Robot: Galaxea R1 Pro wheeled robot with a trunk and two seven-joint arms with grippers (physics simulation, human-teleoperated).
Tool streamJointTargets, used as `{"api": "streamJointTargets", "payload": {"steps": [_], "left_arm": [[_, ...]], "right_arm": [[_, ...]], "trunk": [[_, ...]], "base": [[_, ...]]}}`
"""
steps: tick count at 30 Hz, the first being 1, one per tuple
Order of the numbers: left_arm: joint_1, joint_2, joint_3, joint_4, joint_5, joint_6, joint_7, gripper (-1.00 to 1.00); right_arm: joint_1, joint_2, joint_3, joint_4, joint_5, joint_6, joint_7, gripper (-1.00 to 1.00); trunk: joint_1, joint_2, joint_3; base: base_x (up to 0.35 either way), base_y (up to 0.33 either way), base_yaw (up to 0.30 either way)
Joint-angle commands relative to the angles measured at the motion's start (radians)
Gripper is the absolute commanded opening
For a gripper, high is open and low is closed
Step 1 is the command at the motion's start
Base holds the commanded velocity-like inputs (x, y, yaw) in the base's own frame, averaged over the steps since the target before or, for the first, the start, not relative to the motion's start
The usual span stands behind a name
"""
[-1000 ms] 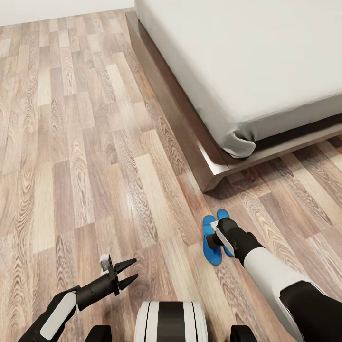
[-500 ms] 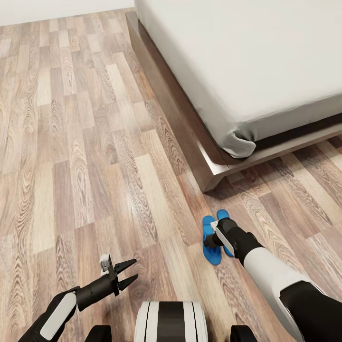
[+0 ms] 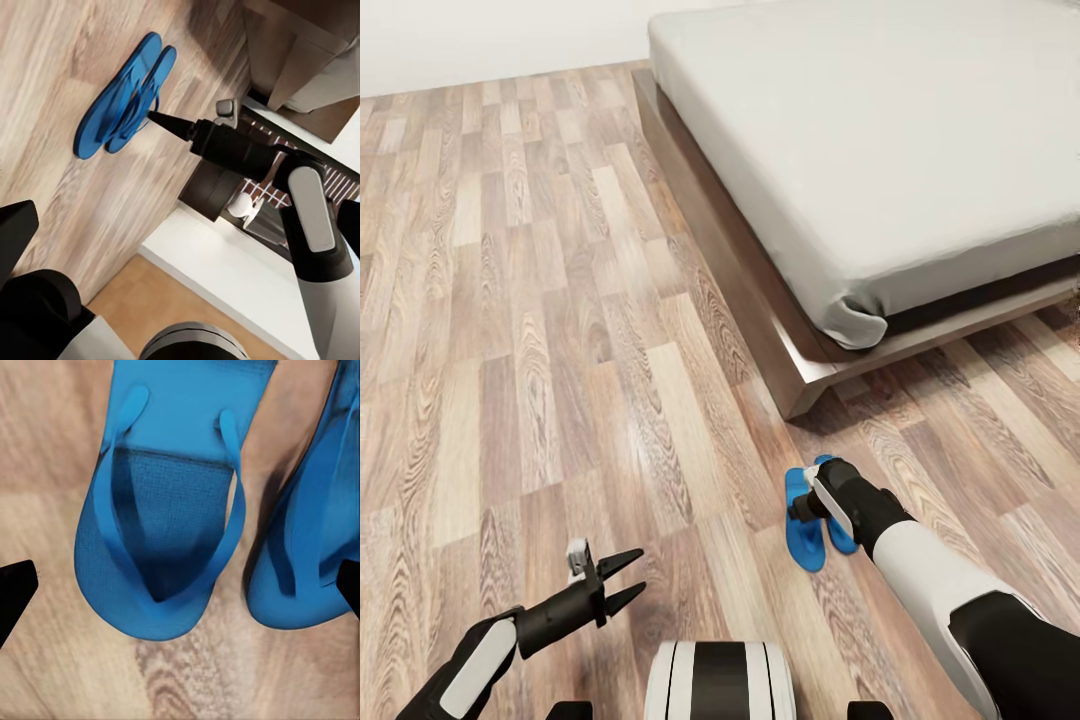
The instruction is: In the bedroom, move the book from the bed onto either nightstand, and place the two sandals side by side next to the bed.
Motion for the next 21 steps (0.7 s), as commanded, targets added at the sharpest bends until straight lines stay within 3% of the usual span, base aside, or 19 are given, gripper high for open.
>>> {"api": "streamJointTargets", "payload": {"steps": [1,14,17,21], "left_arm": [[0.0,0.002,-0.002,0.003,0.005,0.004,0.0,1.0],[0.0,0.017,0.005,0.058,0.003,-0.005,0.018,1.0],[0.0,0.026,0.006,0.069,0.003,-0.006,0.023,1.0],[0.0,0.035,0.006,0.078,0.003,-0.008,0.029,1.0]], "right_arm": [[-0.001,-0.001,0.005,-0.001,-0.006,0.004,-0.001,1.0],[-0.001,-0.015,-0.027,-0.007,-0.017,0.006,0.014,1.0],[-0.001,-0.028,-0.066,-0.009,-0.026,0.006,0.023,1.0],[0.0,-0.062,-0.153,-0.01,-0.05,0.006,0.054,1.0]], "trunk": [[-0.001,0.0,0.003],[-0.006,0.003,0.054],[-0.008,0.004,0.065],[-0.01,0.005,0.081]], "base": [[0.0,0.0,0.0],[0.0,0.0,0.0],[0.0,0.0,0.0],[0.0,0.0,0.0]]}}
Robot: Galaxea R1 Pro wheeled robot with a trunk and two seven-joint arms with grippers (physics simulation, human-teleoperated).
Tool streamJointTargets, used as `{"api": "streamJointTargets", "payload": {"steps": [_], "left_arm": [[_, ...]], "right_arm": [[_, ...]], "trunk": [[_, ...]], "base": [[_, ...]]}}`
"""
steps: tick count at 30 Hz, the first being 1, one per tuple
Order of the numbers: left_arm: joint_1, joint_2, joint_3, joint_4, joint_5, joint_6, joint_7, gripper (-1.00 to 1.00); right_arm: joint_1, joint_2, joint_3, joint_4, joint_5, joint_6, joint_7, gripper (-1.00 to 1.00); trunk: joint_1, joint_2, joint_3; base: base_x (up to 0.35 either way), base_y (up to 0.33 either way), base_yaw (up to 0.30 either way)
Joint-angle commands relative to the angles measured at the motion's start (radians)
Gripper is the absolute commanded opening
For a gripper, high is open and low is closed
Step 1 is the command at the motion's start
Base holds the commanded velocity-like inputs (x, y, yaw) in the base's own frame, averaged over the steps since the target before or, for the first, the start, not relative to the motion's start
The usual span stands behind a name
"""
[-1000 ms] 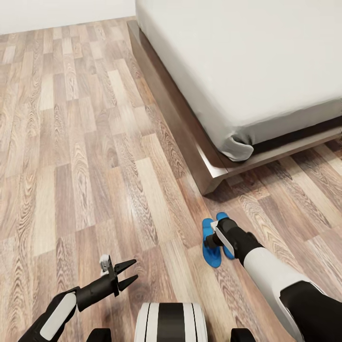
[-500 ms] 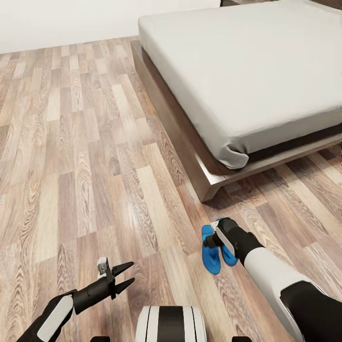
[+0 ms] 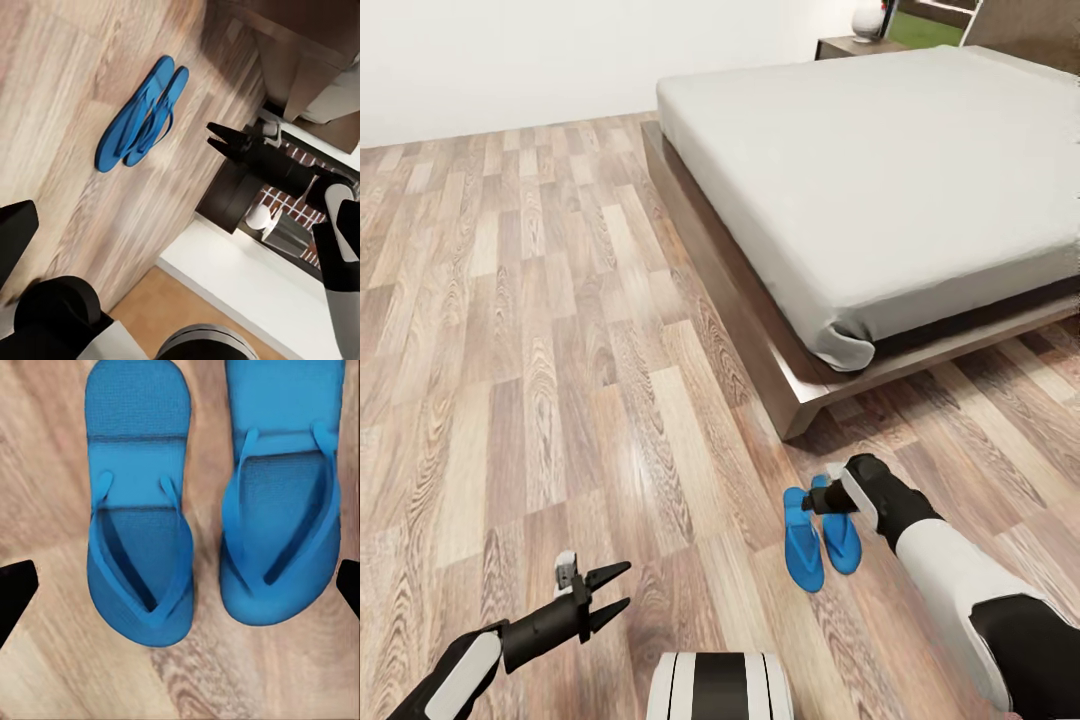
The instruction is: In the bedroom, move the book from the bed onto either nightstand, and place the two sandals side by side next to the bed.
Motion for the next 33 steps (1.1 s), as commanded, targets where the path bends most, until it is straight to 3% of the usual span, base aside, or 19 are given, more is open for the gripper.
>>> {"api": "streamJointTargets", "payload": {"steps": [1,6,11,19,24,28,33], "left_arm": [[-0.001,0.002,-0.003,0.002,0.005,0.004,0.002,1.0],[-0.001,0.006,-0.001,0.009,0.005,0.002,0.016,1.0],[-0.001,0.007,0.0,0.011,0.005,-0.006,0.034,1.0],[-0.001,0.008,0.001,0.012,0.004,-0.023,0.047,1.0],[-0.001,0.01,0.001,0.012,0.004,-0.044,0.059,1.0],[-0.001,0.011,0.0,0.012,0.004,-0.056,0.093,1.0],[-0.001,0.006,-0.001,0.013,0.005,-0.062,0.154,1.0]], "right_arm": [[0.0,-0.012,-0.019,-0.001,-0.01,0.004,0.013,1.0],[0.0,-0.077,-0.125,0.001,-0.028,0.005,0.082,1.0],[0.005,-0.145,-0.171,0.01,-0.033,0.004,0.17,1.0],[0.009,-0.216,-0.196,0.078,-0.037,-0.023,0.357,1.0],[0.01,-0.259,-0.202,0.189,-0.05,-0.087,0.503,1.0],[0.01,-0.279,-0.204,0.302,-0.092,-0.167,0.605,1.0],[0.01,-0.295,-0.204,0.457,-0.179,-0.312,0.727,1.0]], "trunk": [[-0.001,0.0,0.003],[-0.003,0.001,0.023],[-0.005,0.002,0.042],[-0.009,0.004,0.073],[-0.011,0.005,0.092],[-0.013,0.006,0.108],[-0.015,0.008,0.127]], "base": [[0.0,0.0,0.0],[0.0,0.0,0.0],[0.0,0.0,0.0],[0.0,0.0,0.0],[0.0,0.0,0.0],[0.0,0.0,0.0],[0.0,0.0,0.0]]}}
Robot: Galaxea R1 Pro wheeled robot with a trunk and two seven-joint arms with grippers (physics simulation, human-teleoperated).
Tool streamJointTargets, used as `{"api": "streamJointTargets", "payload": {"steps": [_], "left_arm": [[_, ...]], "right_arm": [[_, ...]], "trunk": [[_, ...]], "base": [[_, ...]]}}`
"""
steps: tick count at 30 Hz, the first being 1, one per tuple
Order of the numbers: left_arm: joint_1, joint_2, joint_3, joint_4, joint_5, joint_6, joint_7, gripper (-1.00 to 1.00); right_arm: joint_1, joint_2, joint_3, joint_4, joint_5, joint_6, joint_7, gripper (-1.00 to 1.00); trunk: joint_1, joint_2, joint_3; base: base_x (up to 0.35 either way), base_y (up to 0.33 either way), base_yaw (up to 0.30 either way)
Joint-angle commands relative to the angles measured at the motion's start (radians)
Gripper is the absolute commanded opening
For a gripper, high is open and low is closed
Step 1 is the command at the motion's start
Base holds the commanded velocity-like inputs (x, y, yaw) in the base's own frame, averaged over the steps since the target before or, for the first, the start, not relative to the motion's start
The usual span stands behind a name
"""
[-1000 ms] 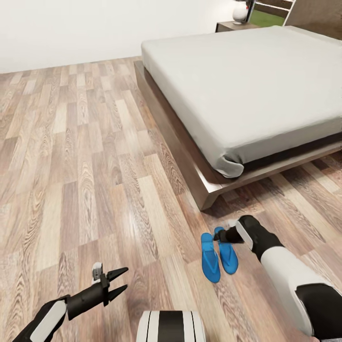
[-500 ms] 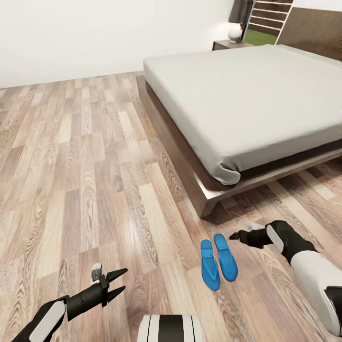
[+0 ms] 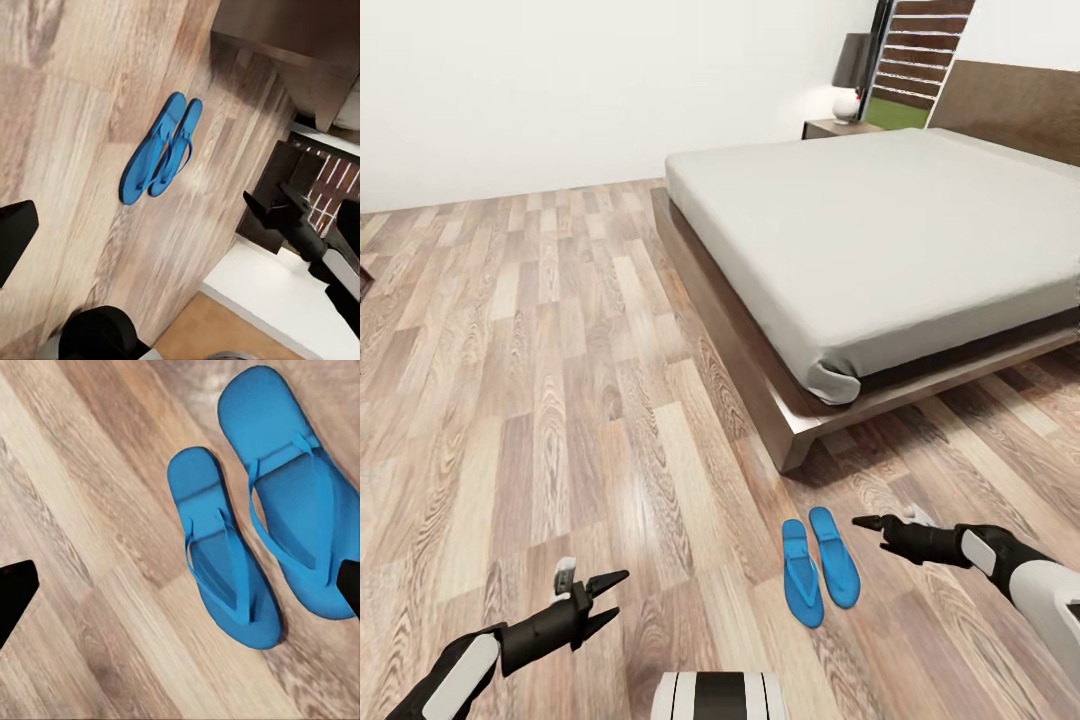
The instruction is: In the bedroom, move the book from the bed onto either nightstand, and place the two sandals side by side next to the bed.
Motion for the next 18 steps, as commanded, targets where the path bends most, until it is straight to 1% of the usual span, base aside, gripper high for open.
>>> {"api": "streamJointTargets", "payload": {"steps": [1,4,8,13,18], "left_arm": [[0.0,0.0,-0.003,0.0,0.006,0.004,0.01,1.0],[-0.001,-0.003,-0.003,0.0,0.006,0.003,0.029,1.0],[-0.001,-0.006,-0.004,-0.001,0.007,0.003,0.04,1.0],[0.0,-0.007,-0.004,-0.001,0.007,0.002,0.046,1.0],[0.0,-0.008,-0.002,-0.001,0.007,0.0,0.048,1.0]], "right_arm": [[0.0,-0.002,0.002,0.021,-0.026,-0.023,0.024,1.0],[0.013,-0.004,0.002,0.059,-0.081,-0.098,0.087,1.0],[0.074,-0.005,0.003,0.082,-0.164,-0.153,0.164,1.0],[0.162,-0.005,0.003,0.092,-0.288,-0.18,0.243,1.0],[0.201,-0.005,0.003,0.095,-0.406,-0.188,0.287,1.0]], "trunk": [[-0.001,0.0,0.003],[-0.002,0.001,0.015],[-0.004,0.002,0.03],[-0.006,0.003,0.05],[-0.008,0.004,0.069]], "base": [[0.0,0.0,0.0],[0.0,0.0,0.0],[0.0,0.0,0.0],[0.0,0.0,0.0],[0.0,0.0,0.0]]}}
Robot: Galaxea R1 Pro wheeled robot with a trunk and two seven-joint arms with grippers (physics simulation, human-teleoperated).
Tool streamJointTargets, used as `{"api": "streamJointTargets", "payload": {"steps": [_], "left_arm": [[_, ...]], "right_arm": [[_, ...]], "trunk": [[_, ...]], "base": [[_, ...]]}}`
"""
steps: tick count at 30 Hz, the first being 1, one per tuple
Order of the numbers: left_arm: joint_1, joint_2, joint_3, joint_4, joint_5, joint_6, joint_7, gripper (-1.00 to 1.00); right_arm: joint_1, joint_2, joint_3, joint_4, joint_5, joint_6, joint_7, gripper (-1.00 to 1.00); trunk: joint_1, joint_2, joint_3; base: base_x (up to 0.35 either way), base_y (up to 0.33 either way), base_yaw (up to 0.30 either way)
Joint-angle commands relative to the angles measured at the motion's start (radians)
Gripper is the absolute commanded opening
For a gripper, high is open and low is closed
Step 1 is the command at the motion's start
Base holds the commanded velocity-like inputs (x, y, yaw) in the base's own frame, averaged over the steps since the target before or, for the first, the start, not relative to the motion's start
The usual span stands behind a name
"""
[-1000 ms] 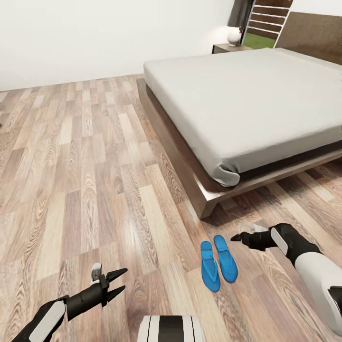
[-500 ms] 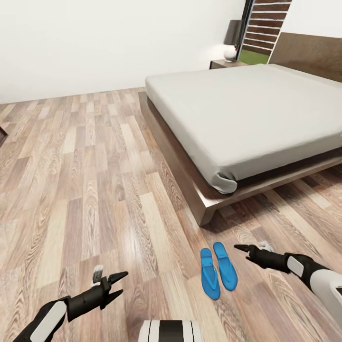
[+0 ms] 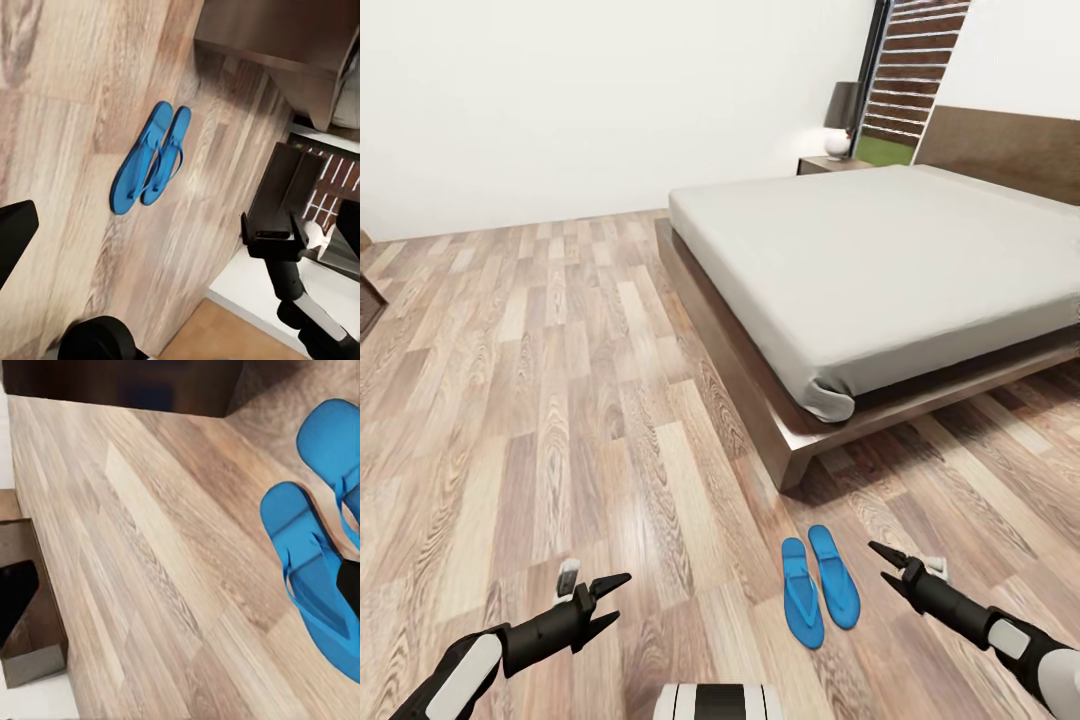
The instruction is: In the bedroom, move the book from the bed onto either nightstand, and place the two sandals side by side next to the bed.
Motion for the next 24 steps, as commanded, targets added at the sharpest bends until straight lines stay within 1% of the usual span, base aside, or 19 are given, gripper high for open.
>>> {"api": "streamJointTargets", "payload": {"steps": [1,3,5,9,16,24], "left_arm": [[0.0,0.001,-0.002,0.0,0.005,0.003,-0.001,1.0],[0.0,0.0,-0.002,0.0,0.006,0.002,0.0,1.0],[0.0,0.0,-0.002,0.001,0.008,0.001,0.0,1.0],[0.0,-0.003,-0.001,0.001,0.01,0.0,0.0,1.0],[0.0,-0.022,-0.001,0.0,0.01,-0.001,0.001,1.0],[-0.001,-0.028,-0.001,0.0,0.007,-0.003,0.005,1.0]], "right_arm": [[0.003,0.0,0.002,0.004,-0.027,0.008,0.009,1.0],[0.008,0.0,0.002,0.004,-0.061,0.007,0.015,1.0],[0.012,0.0,0.003,0.004,-0.087,0.006,0.018,1.0],[0.015,0.004,0.005,0.004,-0.115,0.005,0.016,1.0],[0.017,0.006,0.015,0.002,-0.125,0.004,0.01,1.0],[0.018,0.008,0.021,0.0,-0.126,0.008,0.009,1.0]], "trunk": [[-0.001,0.0,0.003],[-0.002,0.0,0.011],[-0.002,0.001,0.019],[-0.004,0.002,0.034],[-0.007,0.003,0.061],[-0.011,0.005,0.092]], "base": [[0.0,0.0,0.0],[0.0,0.0,0.0],[0.0,0.0,0.0],[0.0,0.0,0.0],[0.0,0.0,0.0],[0.0,0.0,0.0]]}}
